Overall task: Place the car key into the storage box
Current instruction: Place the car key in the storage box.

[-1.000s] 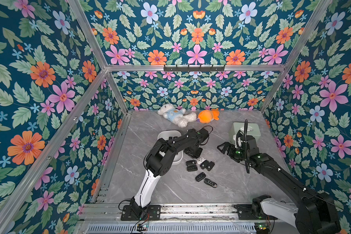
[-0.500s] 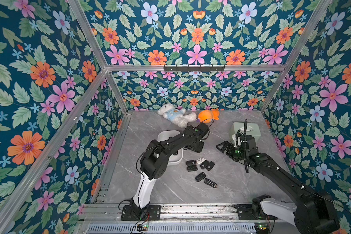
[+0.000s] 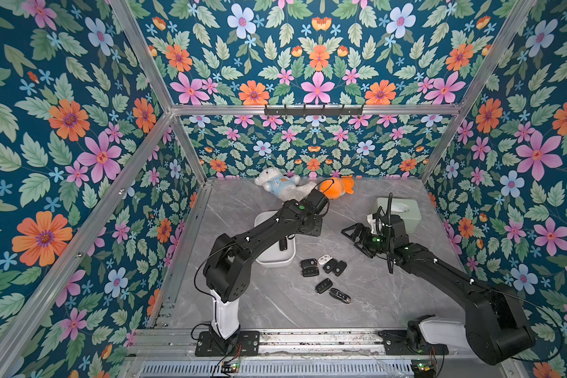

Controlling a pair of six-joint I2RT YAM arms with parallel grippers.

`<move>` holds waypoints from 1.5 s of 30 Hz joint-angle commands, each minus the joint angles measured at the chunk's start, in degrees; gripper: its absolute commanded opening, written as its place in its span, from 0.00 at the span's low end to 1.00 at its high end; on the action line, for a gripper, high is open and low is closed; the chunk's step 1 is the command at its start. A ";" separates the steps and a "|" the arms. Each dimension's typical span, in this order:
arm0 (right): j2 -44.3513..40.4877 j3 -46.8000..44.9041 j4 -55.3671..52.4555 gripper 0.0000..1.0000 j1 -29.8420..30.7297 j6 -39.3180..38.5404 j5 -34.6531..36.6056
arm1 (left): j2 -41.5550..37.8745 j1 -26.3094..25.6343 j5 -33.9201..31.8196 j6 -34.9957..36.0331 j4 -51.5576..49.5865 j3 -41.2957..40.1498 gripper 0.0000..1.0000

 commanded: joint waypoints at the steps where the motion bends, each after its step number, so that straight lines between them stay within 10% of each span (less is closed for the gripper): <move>1: 1.99 1.58 4.95 0.99 1.16 1.99 -0.89 | -3.25 1.63 -2.66 -1.77 1.79 -2.62 0.40; 18: 7.39 5.95 4.73 0.99 5.51 2.12 1.72 | -8.37 15.72 -4.12 -3.05 2.88 -14.98 0.40; 45: 3.60 8.33 -5.45 0.99 5.32 -2.47 7.54 | 11.40 20.69 -7.60 4.62 -1.27 -2.61 0.40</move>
